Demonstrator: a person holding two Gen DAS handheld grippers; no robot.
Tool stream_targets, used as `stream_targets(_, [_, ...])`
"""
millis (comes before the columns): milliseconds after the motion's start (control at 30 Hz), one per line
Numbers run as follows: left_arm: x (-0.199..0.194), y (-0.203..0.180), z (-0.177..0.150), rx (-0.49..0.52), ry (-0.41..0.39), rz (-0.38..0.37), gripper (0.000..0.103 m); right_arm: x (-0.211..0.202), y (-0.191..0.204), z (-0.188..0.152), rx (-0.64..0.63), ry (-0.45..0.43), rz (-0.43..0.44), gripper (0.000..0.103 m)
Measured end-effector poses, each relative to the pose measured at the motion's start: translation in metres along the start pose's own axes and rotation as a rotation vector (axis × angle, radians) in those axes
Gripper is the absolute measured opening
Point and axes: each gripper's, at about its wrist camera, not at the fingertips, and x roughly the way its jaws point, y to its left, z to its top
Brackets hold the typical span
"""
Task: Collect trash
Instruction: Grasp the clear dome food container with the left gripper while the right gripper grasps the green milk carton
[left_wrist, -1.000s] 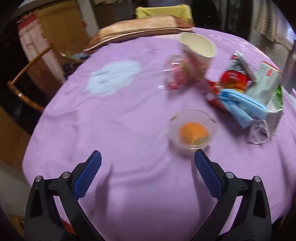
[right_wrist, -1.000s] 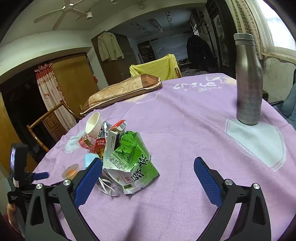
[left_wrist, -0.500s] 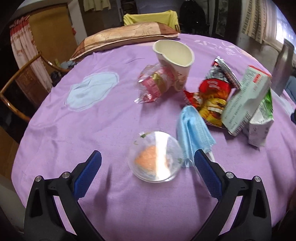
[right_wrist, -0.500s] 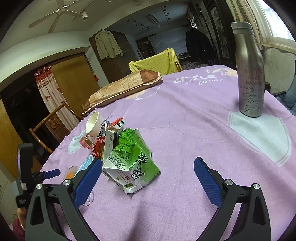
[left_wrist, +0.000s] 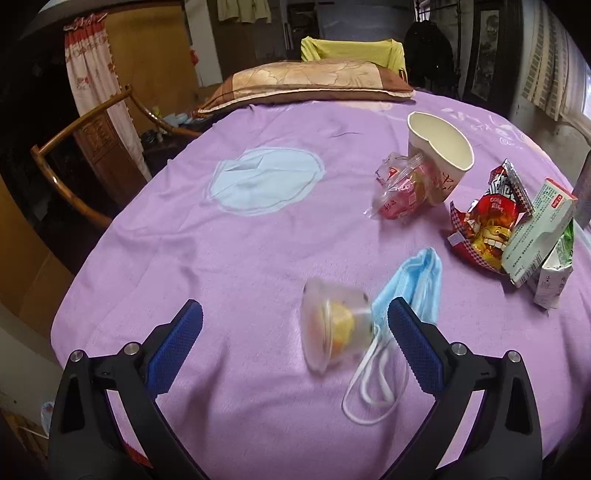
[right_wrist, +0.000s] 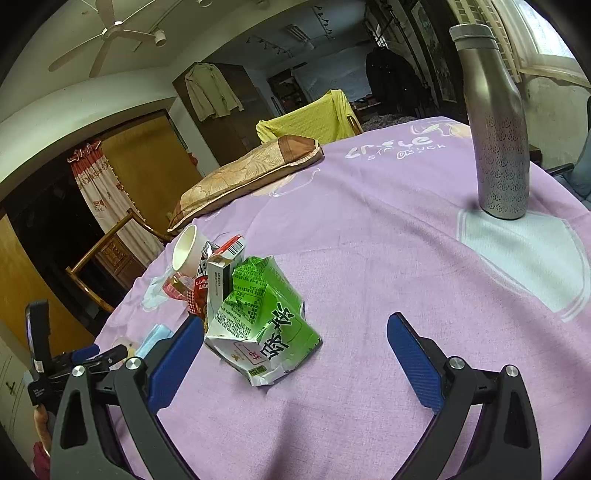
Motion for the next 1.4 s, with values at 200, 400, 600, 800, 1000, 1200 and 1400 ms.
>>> stream_targets(200, [0.012, 0.012, 0.005, -0.053, 0.033, 0.006, 0.097, 0.000, 0.000, 0.000, 0.003, -0.002, -0.004, 0.098])
stream_targets(400, [-0.005, 0.041, -0.005, -0.042, -0.004, 0.147, 0.097, 0.000, -0.002, 0.000, 0.007, 0.001, 0.006, 0.098])
stream_targets(600, [-0.017, 0.070, -0.006, -0.135, -0.019, 0.160, 0.097, -0.001, -0.001, 0.000, 0.007, -0.001, 0.005, 0.098])
stream_targets(800, [-0.013, 0.041, -0.018, -0.032, -0.012, 0.120, 0.097, -0.001, 0.000, 0.001, -0.001, -0.004, -0.003, 0.098])
stream_targets(1000, [0.012, 0.041, -0.024, -0.055, 0.055, 0.072, 0.097, 0.002, 0.002, 0.002, -0.014, 0.005, -0.016, 0.098])
stream_targets(1200, [0.033, 0.047, -0.027, -0.088, 0.114, 0.040, 0.097, 0.006, 0.003, 0.001, -0.018, 0.020, -0.028, 0.098])
stream_targets(1400, [0.038, 0.054, -0.026, -0.138, 0.130, 0.002, 0.097, 0.008, 0.011, -0.001, -0.055, 0.032, -0.052, 0.098])
